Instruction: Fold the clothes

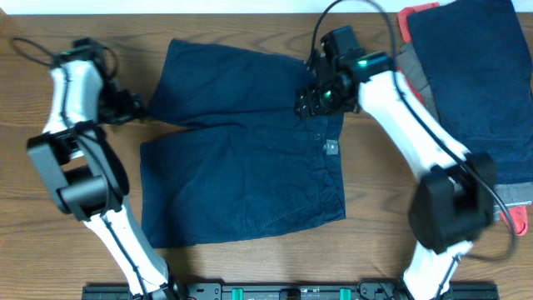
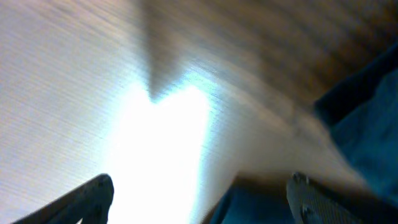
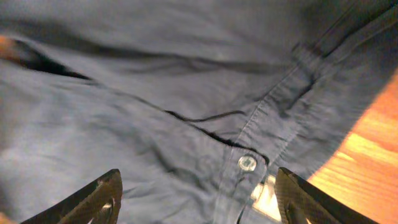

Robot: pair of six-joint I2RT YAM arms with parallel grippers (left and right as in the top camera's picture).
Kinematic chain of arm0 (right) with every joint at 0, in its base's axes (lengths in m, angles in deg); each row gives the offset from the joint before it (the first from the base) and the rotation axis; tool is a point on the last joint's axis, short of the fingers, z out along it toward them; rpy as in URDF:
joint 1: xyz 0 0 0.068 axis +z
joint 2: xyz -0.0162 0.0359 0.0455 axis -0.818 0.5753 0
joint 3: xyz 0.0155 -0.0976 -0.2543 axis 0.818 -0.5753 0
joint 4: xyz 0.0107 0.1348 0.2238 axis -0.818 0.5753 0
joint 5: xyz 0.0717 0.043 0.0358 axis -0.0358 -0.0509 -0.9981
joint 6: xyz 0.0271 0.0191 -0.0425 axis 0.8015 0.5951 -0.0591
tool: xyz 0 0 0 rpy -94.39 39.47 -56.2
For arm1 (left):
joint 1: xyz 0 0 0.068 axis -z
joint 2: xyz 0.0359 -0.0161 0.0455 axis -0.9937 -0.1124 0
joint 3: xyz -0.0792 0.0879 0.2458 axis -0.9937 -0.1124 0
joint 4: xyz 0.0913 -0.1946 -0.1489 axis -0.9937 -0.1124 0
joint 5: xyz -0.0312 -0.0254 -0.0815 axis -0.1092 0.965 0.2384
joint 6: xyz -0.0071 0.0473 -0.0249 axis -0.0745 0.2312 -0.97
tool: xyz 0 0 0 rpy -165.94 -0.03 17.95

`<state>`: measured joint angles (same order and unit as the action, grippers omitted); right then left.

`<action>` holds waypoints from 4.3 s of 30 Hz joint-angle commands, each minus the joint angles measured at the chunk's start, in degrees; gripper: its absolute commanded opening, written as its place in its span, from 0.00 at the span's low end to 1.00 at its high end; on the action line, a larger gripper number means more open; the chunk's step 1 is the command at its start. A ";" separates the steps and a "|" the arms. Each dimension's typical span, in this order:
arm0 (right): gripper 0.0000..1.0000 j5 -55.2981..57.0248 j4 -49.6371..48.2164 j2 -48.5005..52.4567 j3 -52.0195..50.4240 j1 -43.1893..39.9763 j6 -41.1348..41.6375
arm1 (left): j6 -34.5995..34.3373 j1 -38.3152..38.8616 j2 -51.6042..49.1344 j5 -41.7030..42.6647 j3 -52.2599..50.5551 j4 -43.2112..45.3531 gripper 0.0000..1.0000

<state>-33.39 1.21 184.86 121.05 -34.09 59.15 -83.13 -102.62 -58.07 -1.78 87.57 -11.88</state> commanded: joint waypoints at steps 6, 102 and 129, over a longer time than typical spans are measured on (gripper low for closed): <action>0.77 3.43 11.04 -15.45 0.22 -0.15 3.32 | 2.84 -2.47 14.40 9.05 7.63 -12.04 0.90; 0.68 12.07 -2.16 -16.50 -43.52 13.68 35.89 | -58.60 -2.08 56.92 6.99 -86.27 30.08 0.06; 0.01 7.21 3.96 -26.75 -40.46 1.05 29.05 | -50.73 -2.08 65.40 8.48 -72.78 14.64 0.06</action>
<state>-28.82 2.17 163.77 76.57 -29.47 91.63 -137.38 -104.60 3.83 9.11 8.30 5.12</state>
